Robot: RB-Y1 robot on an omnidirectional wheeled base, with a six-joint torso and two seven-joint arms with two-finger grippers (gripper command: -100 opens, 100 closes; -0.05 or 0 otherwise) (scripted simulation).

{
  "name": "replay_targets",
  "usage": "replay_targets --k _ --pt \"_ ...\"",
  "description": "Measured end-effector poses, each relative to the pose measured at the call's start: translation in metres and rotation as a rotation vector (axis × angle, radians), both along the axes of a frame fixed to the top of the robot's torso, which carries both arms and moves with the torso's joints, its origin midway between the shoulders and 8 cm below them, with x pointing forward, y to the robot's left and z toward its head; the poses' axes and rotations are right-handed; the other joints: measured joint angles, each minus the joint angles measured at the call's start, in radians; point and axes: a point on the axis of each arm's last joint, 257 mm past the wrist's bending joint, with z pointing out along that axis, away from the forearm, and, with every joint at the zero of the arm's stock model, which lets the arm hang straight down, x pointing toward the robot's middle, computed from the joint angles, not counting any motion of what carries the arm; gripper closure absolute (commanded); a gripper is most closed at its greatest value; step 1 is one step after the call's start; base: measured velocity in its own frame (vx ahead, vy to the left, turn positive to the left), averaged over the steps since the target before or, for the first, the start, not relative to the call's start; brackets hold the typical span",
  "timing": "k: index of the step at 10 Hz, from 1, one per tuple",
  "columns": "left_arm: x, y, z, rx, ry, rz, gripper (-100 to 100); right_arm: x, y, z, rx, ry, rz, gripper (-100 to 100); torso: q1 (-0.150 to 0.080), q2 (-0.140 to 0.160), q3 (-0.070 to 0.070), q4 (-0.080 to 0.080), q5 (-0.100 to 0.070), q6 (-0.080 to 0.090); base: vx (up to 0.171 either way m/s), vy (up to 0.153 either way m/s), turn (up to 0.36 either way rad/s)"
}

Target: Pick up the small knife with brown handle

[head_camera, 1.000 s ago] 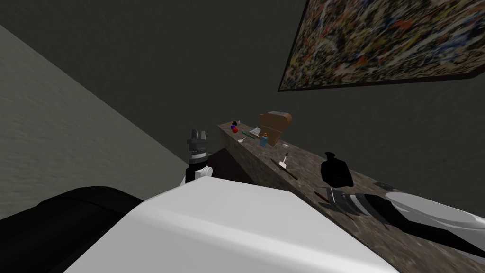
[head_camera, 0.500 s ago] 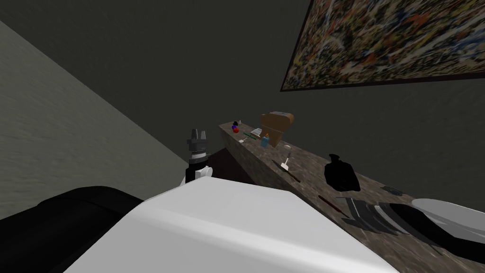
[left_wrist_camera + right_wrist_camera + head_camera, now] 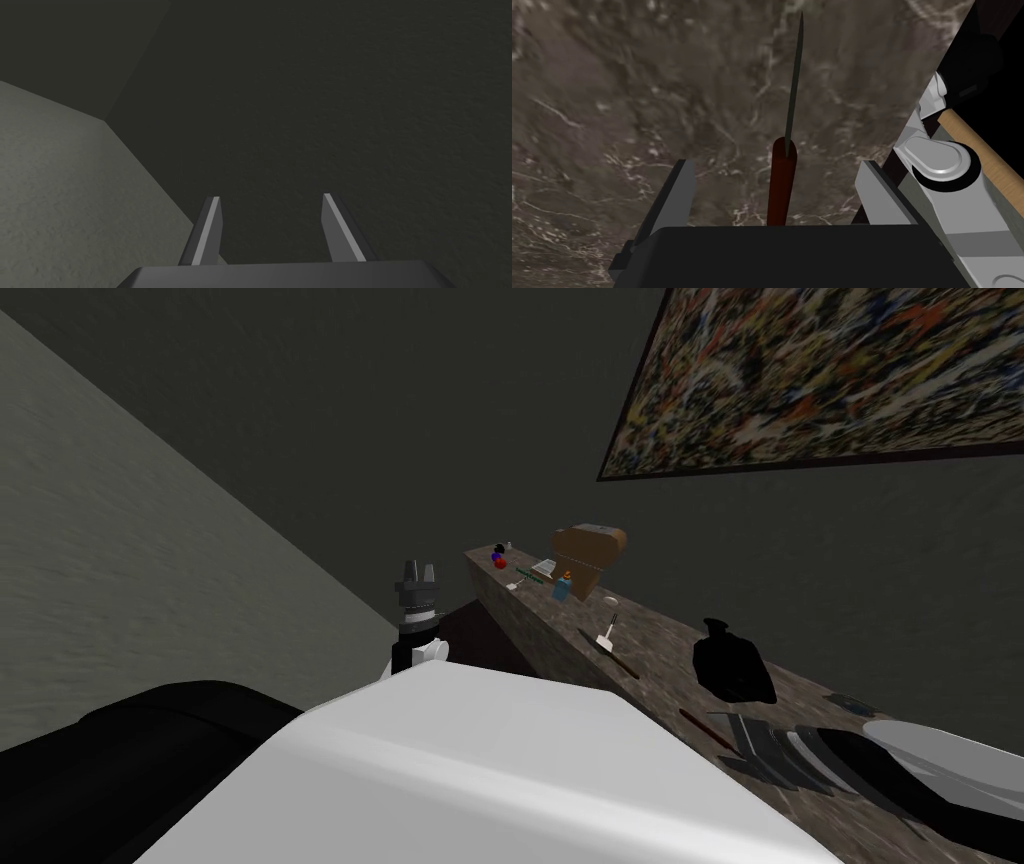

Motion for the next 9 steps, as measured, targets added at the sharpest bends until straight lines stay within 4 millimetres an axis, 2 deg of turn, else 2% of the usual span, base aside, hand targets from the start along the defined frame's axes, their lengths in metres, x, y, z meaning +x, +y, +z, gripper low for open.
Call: replay_targets --k 1,5,6,7,9 --pt "0.0 0.0 0.0 0.0 0.0 0.0 0 0.0 0.0 -0.001 -0.001 -0.001 0.0 100 0.0 0.001 0.0 0.0 0.0 0.0 0.0 0.0 0.0" --pt "0.0 0.0 0.0 0.0 0.0 0.0 0 0.0 0.0 -0.001 0.0 0.0 0.0 100 -0.002 0.0 0.0 0.0 -0.001 0.0 0.0 0.0 0.0" --pt "0.0 0.0 0.0 0.0 0.0 0.0 0 0.0 0.0 -0.001 0.0 0.0 0.0 0 -0.002 0.0 0.0 0.0 -0.001 0.0 0.0 0.0 0.0" --pt "0.0 0.0 0.0 0.0 0.0 0.0 0 0.0 0.0 -0.001 0.0 0.0 0.0 100 -0.002 0.0 0.0 0.0 -0.001 0.0 -0.014 0.002 -0.096" --pt "0.0 0.0 0.0 0.0 0.0 0.0 0 0.008 -0.002 0.013 -0.002 -0.002 0.013 100 -0.001 0.002 0.001 0.0 0.0 0.001 -0.016 0.001 -0.06"
